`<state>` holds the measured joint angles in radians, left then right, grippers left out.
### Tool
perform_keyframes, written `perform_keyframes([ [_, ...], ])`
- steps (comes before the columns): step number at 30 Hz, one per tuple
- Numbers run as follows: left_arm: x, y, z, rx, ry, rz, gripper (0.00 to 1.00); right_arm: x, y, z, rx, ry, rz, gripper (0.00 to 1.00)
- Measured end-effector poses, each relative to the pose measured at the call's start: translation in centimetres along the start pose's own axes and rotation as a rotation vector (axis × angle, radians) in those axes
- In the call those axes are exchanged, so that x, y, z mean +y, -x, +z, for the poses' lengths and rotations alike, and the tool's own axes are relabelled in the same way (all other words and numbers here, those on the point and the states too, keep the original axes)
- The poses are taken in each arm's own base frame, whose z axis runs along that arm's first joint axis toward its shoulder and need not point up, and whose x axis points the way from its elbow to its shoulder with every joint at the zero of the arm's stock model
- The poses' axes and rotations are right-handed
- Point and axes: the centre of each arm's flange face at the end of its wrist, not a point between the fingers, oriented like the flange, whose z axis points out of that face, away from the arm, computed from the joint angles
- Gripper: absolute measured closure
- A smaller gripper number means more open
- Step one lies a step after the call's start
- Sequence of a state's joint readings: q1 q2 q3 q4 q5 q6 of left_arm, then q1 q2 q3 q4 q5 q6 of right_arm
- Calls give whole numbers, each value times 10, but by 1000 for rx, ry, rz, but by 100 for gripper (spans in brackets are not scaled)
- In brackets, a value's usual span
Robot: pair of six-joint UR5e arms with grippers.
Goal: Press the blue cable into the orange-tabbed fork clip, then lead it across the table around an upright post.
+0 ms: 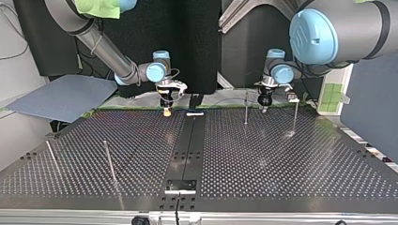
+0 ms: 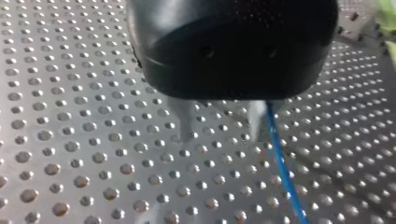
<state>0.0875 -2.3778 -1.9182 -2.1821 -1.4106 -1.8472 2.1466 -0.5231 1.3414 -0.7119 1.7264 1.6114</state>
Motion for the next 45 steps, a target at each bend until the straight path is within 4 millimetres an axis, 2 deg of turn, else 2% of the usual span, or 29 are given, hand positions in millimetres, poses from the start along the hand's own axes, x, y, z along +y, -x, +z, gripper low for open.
perform_keyframes([
  [13,10,-7,-10,91,72,90,0,-1,3,-1,-3,-2,1,100],
  [21,15,-18,-39,203,47,130,0,-1,4,-1,-5,-4,3,100],
  [45,-21,21,-98,112,-57,43,0,-3,5,-1,-7,-14,4,100],
])
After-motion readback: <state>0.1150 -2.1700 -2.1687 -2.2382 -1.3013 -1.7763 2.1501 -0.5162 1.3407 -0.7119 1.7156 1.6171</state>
